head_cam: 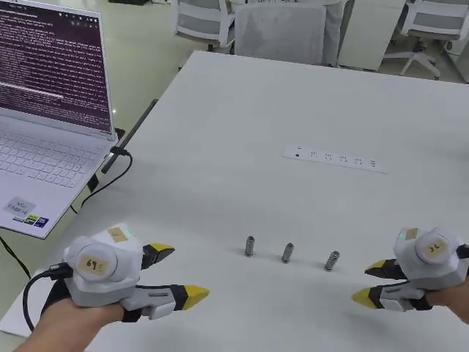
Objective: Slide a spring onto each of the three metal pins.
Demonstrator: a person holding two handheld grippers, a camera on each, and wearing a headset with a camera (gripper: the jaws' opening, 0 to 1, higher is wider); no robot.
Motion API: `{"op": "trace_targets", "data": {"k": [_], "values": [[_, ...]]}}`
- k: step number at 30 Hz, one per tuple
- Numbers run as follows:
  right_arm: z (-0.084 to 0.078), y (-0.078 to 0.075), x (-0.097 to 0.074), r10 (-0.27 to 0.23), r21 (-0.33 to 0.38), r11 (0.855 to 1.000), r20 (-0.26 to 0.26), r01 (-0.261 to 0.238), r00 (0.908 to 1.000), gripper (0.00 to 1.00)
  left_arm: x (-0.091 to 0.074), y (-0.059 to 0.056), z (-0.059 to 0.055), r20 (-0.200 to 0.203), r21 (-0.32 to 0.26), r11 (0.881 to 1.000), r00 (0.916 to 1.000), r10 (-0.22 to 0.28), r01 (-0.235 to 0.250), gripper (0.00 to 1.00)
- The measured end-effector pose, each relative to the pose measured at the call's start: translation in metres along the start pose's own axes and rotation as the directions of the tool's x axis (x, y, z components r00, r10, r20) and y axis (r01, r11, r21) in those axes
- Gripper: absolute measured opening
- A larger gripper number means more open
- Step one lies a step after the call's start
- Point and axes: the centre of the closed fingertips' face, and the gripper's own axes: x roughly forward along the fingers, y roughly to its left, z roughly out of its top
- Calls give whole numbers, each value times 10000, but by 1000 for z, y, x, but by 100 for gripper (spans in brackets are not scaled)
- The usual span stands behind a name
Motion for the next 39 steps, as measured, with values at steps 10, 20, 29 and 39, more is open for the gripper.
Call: {"op": "trace_targets", "data": {"k": [10, 20, 29, 39], "values": [[-1, 28, -12, -119, 724, 9974, 767, 63, 9970, 50, -1, -1, 2, 48, 39, 10000, 10000, 21, -21, 55], [3, 43, -30, -788, 2401, 9703, 2018, 287, 9762, 57, -2, -2, 5, 115, 66, 10000, 9999, 9, -9, 56], [-3, 50, -46, -1252, 3554, 9343, 2571, 267, 9582, 66, -2, -7, 7, 191, -29, 10000, 9998, -38, 39, 56], [-6, 54, -52, -1368, 3651, 9304, 2616, 333, 9554, 76, -1, -10, -2, 100, -162, 9998, 9999, -77, 78, 58]]}}
